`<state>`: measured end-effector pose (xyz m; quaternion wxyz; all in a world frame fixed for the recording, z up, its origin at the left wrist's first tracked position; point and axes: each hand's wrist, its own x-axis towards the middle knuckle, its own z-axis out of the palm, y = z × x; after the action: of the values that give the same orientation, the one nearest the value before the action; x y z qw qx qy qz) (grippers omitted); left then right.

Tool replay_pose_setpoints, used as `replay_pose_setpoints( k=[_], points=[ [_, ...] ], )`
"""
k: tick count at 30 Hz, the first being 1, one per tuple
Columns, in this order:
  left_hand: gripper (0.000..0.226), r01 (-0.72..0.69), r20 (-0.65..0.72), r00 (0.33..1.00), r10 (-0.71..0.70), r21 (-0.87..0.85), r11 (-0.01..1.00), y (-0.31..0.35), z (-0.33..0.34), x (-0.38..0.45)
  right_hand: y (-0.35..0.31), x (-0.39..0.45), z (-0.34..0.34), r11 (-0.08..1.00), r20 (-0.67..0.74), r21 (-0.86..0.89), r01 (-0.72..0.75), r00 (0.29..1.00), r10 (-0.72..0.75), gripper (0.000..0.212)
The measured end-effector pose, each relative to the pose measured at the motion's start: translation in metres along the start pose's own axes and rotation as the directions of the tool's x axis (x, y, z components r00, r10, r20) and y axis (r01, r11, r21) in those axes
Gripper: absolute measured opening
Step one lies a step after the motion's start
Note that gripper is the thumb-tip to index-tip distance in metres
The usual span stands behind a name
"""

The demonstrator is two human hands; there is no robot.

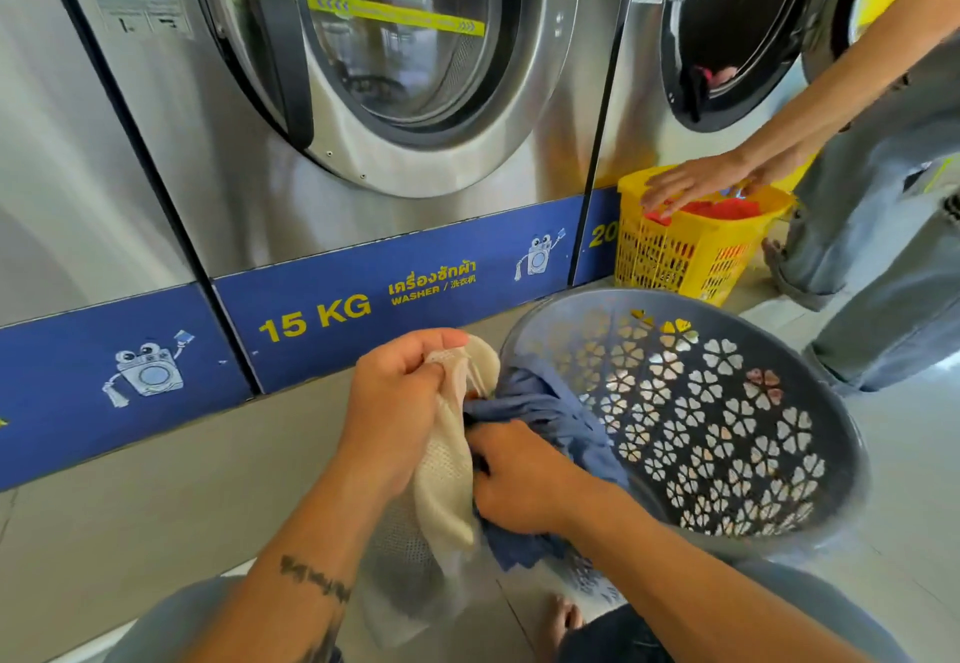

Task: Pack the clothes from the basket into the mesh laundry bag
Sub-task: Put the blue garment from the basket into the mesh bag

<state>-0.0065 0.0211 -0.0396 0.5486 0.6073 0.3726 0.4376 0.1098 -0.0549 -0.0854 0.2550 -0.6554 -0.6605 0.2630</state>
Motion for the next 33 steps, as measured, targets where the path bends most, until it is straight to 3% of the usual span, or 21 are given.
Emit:
replay_pose_setpoints(
  k=[2,3,5,7,8,10,12,13,15,17,20,23,25,27,29,31,33],
  points=[
    [0.044,0.028,-0.004,1.000,-0.028,0.005,1.000,-0.003,0.000,0.000,-0.001,-0.003,-0.008,0.999,0.134,-0.033,-0.027,0.991,0.031,0.021],
    [0.043,0.041,-0.013,0.999,-0.041,0.007,0.999,-0.003,-0.001,0.001,-0.002,-0.005,-0.012,0.998,0.135,-0.049,-0.041,0.990,0.047,0.030],
    [0.041,0.051,-0.039,0.998,-0.050,0.021,0.998,-0.003,-0.005,0.004,0.001,-0.011,-0.022,0.991,-0.021,-0.126,-0.033,0.999,0.031,0.050],
    [0.040,0.045,-0.064,0.997,-0.042,0.059,0.997,-0.003,-0.008,0.006,0.013,-0.015,-0.033,0.925,-0.236,-0.363,-0.114,0.971,0.027,0.073],
    [0.041,0.039,-0.066,0.997,-0.034,0.075,0.996,-0.002,-0.008,0.006,0.021,-0.016,-0.039,0.880,-0.271,-0.428,-0.207,0.958,0.094,0.091],
    [0.043,0.024,-0.043,0.999,-0.021,0.080,0.997,-0.001,-0.005,0.004,0.035,-0.017,-0.046,0.889,-0.132,-0.288,-0.355,0.935,0.330,0.109],
    [0.045,0.020,-0.013,1.000,-0.019,0.082,0.996,0.000,0.000,0.002,0.047,-0.016,-0.043,0.927,0.035,-0.104,-0.362,0.930,0.367,0.093],
    [0.046,0.018,-0.004,1.000,-0.017,0.088,0.996,0.000,0.002,0.002,0.050,-0.014,-0.039,0.943,0.039,-0.090,-0.322,0.944,0.326,0.077],
    [0.045,0.015,0.004,1.000,-0.016,0.108,0.994,0.000,0.006,0.001,0.051,-0.011,-0.034,0.952,-0.078,-0.153,-0.265,0.963,0.256,0.044],
    [0.044,0.020,0.000,1.000,-0.020,0.126,0.992,-0.001,0.008,0.000,0.047,-0.009,-0.033,0.948,-0.197,-0.194,-0.252,0.957,0.214,0.026],
    [0.043,0.038,0.001,0.999,-0.038,0.132,0.991,-0.004,0.008,-0.001,0.041,-0.010,-0.036,0.977,-0.411,-0.039,-0.209,0.895,0.175,0.018],
    [0.043,0.030,0.006,0.999,-0.031,0.125,0.992,-0.005,0.009,-0.003,0.020,-0.006,-0.027,0.946,-0.527,0.307,-0.109,0.808,0.264,0.030],
    [0.043,0.011,0.001,1.000,-0.011,0.112,0.994,-0.003,0.010,-0.003,0.010,-0.002,-0.012,0.919,-0.483,0.390,-0.054,0.838,0.254,0.031],
    [0.045,0.005,0.000,1.000,-0.005,0.081,0.997,-0.001,0.007,-0.001,0.006,0.000,0.002,0.960,-0.337,0.278,-0.037,0.932,0.134,0.009],
    [0.048,0.011,0.021,1.000,-0.012,0.046,0.999,-0.001,0.004,0.000,0.005,-0.002,0.007,0.981,-0.067,0.181,-0.074,0.994,0.087,0.033],
    [0.046,0.021,0.050,0.998,-0.024,0.062,0.998,-0.002,0.004,-0.002,0.005,-0.002,0.002,0.985,0.141,0.114,-0.131,0.983,0.114,0.044],
    [0.045,0.039,0.051,0.998,-0.043,0.076,0.996,-0.003,0.005,-0.004,0.003,-0.002,-0.005,0.994,0.198,0.046,-0.095,0.977,0.084,0.040]
  ],
)
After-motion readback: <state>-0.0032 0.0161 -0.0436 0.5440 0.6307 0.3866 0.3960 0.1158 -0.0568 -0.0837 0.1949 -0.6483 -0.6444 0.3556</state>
